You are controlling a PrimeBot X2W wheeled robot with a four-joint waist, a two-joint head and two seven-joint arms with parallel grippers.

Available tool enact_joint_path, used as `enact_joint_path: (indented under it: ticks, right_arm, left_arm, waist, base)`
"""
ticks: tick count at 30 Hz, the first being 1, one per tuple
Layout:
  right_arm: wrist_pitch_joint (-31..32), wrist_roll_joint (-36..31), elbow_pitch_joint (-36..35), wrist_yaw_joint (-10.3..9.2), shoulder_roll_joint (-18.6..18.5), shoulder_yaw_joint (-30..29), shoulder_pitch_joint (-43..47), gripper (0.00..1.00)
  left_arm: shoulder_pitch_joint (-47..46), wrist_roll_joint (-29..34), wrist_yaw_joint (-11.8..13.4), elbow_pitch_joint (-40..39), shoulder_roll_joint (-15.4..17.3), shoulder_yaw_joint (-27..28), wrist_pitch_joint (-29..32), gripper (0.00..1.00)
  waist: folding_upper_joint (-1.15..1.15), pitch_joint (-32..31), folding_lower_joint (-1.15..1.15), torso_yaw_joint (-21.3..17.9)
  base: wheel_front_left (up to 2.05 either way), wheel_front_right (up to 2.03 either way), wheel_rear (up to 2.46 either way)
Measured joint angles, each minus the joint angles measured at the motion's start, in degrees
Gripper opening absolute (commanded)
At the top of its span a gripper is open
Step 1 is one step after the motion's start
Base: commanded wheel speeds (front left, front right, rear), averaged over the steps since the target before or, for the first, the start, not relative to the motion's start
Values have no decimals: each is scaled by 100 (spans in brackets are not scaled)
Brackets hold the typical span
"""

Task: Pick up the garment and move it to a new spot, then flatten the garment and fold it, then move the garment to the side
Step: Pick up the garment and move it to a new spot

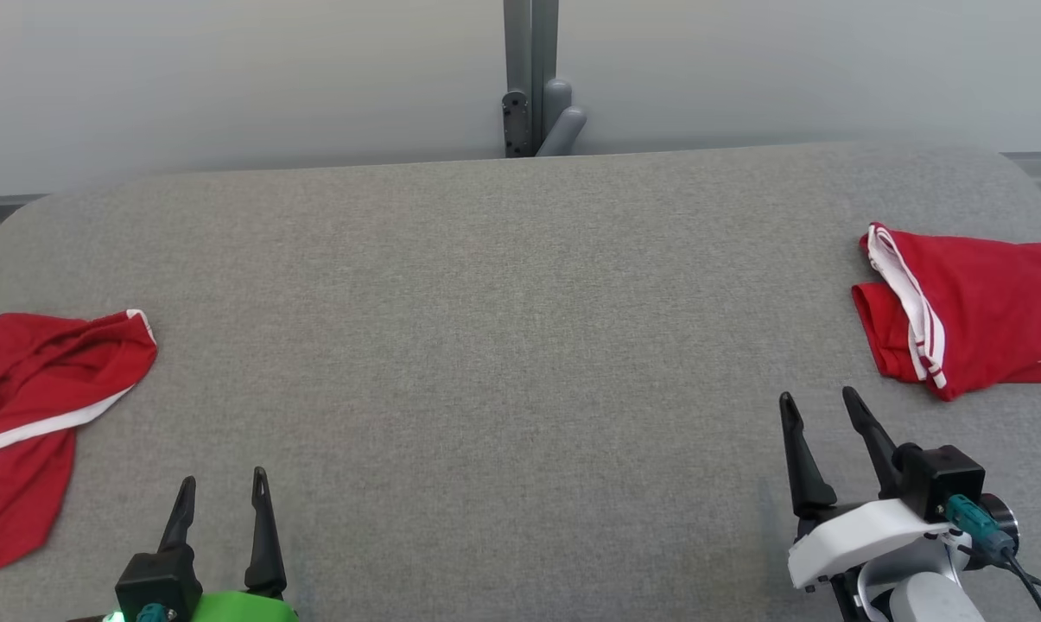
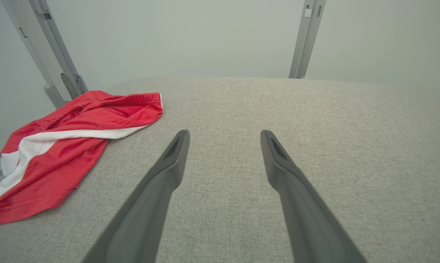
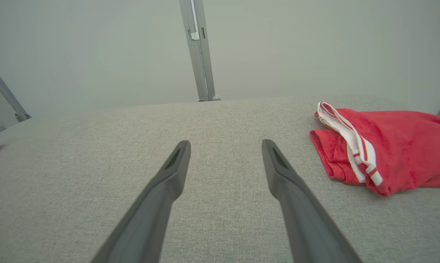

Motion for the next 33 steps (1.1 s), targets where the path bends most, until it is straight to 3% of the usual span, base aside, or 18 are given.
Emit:
enact_joint_path:
  ticks: [8, 26, 33]
  right_arm:
    - [0, 52, 21, 0, 7, 268, -2, 100]
    - [0, 127, 80, -1, 11, 745, -130, 100]
    - [0, 73, 119, 0, 11, 909, -264, 100]
  left_arm:
    - [-68, -73, 44, 52, -4, -75, 0, 100]
    - [52, -200, 21, 185, -4, 310, -1, 100]
    - [124, -434, 73, 132, -2, 300, -1, 100]
  waist:
    - [1, 66, 0, 426]
    - [0, 214, 0, 2426]
    - [0, 355, 0, 2902]
  base:
    - [0, 0, 0]
    - [0, 0, 0]
    - [0, 0, 0]
